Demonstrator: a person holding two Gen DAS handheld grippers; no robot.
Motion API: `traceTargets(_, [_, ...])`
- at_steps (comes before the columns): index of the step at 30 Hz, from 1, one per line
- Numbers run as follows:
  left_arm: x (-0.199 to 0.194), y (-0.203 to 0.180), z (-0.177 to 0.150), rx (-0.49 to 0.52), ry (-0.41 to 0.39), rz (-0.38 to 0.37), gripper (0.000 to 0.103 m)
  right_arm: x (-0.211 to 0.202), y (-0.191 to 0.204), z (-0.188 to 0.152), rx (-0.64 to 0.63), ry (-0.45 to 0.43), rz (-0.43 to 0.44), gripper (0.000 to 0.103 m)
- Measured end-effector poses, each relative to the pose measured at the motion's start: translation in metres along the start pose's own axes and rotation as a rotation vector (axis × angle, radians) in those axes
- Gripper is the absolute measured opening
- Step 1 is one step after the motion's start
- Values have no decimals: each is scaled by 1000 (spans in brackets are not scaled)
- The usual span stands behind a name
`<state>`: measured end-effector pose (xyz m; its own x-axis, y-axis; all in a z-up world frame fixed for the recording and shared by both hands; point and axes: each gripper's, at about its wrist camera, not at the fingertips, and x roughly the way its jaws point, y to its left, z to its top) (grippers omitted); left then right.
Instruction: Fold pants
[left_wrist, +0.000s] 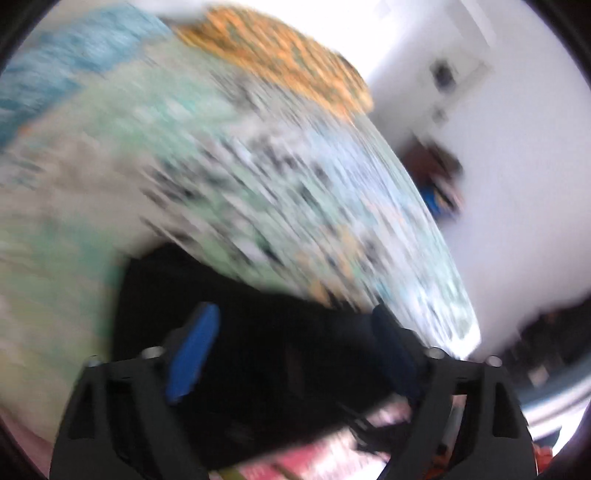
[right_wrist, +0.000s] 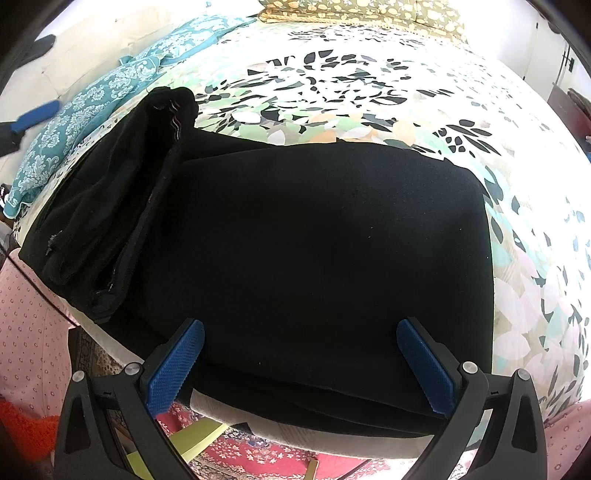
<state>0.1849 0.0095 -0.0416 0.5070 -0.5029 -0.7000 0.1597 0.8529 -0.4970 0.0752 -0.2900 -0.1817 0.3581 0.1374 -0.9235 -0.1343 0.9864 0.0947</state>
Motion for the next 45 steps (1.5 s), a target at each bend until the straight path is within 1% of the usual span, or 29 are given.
traceTargets(1, [-8, 13, 7, -30, -22, 26, 88, 0, 0, 0, 2, 0, -4, 103])
traceTargets(2, [-14, 35, 14, -89, -33, 59, 88, 0, 1, 0, 2, 1, -7, 103])
traceTargets(4, [-21, 60, 14, -158, -55, 111, 88, 1, 1, 0, -6, 4, -9, 103])
traceTargets(6, [-23, 82, 6, -190, -79, 176, 88, 0, 0, 0, -18, 8, 1, 103])
traceTargets(7, [-22, 92, -3, -204, -79, 209, 88, -1, 0, 0, -24, 10, 5, 103])
traceTargets(8, [-19, 97, -13, -219, -72, 225, 88, -1, 0, -1, -27, 13, 9, 103])
traceTargets(11, [-15, 113, -42, -264, -47, 233, 87, -2, -1, -2, -34, 22, 18, 103])
traceTargets(15, [-16, 123, -60, -251, -51, 269, 87, -1, 1, -2, -41, 25, 11, 103])
traceTargets(19, [-18, 131, -60, -270, -74, 269, 87, 0, 3, -3, -46, 25, 0, 103])
traceTargets(22, [-18, 136, -58, -281, -86, 288, 87, 0, 2, -3, -45, 23, 3, 103])
traceTargets(24, [-18, 140, -59, -297, -87, 292, 87, -2, 1, -2, -45, 32, 19, 103])
traceTargets(26, [-22, 145, -60, -320, -98, 295, 87, -6, -3, 4, -39, 59, 52, 103])
traceTargets(27, [-24, 147, -60, -327, -104, 297, 87, -12, -9, 9, -4, 50, 77, 103])
traceTargets(28, [-26, 149, -61, -334, -112, 298, 87, -26, -15, 14, 61, 6, 158, 103])
traceTargets(29, [-27, 152, -62, -342, -119, 302, 87, -35, -18, 19, 101, -29, 265, 103])
traceTargets(30, [-27, 153, -62, -349, -119, 306, 87, -41, -19, 21, 120, -47, 345, 103])
traceTargets(31, [-27, 155, -63, -359, -116, 310, 87, -47, -18, 26, 143, -59, 462, 103])
traceTargets(32, [-25, 157, -63, -369, -111, 310, 87, -49, -14, 30, 155, -56, 539, 103])
traceTargets(33, [-23, 158, -63, -378, -105, 311, 87, -47, -6, 35, 160, -36, 646, 102])
traceTargets(35, [-20, 157, -64, -376, -100, 320, 87, -41, 8, 39, 150, 1, 748, 88])
traceTargets(36, [-20, 156, -64, -369, -100, 324, 87, -35, 18, 41, 138, 33, 789, 73])
traceTargets(37, [-20, 155, -64, -361, -101, 329, 87, -25, 28, 43, 127, 73, 820, 68])
traceTargets(40, [-22, 154, -66, -346, -108, 344, 87, -3, 44, 46, 112, 136, 832, 68])
traceTargets(41, [-23, 155, -66, -351, -108, 346, 87, 5, 48, 46, 120, 163, 830, 68])
traceTargets(45, [-22, 165, -68, -391, -96, 337, 87, 25, 51, 48, 159, 220, 812, 67])
